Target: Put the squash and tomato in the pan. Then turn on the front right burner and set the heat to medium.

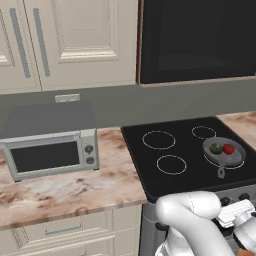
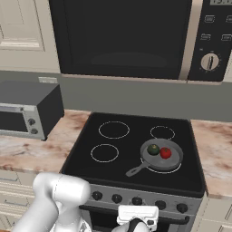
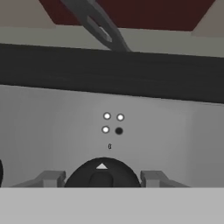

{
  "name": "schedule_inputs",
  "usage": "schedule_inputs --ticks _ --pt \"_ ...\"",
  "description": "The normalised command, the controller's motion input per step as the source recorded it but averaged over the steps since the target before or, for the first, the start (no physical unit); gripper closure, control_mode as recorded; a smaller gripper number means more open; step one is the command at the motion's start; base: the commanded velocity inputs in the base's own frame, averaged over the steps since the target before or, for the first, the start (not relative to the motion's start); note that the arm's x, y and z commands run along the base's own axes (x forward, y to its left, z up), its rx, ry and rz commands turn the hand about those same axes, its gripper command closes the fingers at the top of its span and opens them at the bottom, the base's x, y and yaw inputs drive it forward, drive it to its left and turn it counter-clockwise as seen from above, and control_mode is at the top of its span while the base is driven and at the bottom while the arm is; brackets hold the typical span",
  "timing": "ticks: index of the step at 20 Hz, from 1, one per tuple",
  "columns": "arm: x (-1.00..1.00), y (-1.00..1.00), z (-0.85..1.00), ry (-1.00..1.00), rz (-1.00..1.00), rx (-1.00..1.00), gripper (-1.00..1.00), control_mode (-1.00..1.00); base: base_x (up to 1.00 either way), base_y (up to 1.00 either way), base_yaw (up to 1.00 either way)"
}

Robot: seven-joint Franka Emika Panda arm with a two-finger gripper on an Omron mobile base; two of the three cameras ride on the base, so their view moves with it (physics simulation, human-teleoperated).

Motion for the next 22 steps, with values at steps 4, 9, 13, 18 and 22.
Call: schedule_inputs --ticks 4,9,13,18,22 --pt "0.0 0.0 -0.05 0.0 0.0 -0.22 1.0 -1.0 0.0 0.0 0.0" --pt "0.0 0.0 -0.01 0.0 0.0 -0.26 1.0 -1.0 0.0 0.0 0.0" --pt "0.0 0.0 0.0 0.0 -0.01 -0.24 1.0 -1.0 0.0 0.0 0.0" --pt "0.0 -0.02 -0.01 0.0 -0.04 -0.22 1.0 -1.0 0.0 0.0 0.0" --pt "0.0 0.0 -0.03 0.0 -0.05 -0.22 1.0 -1.0 0.0 0.0 0.0"
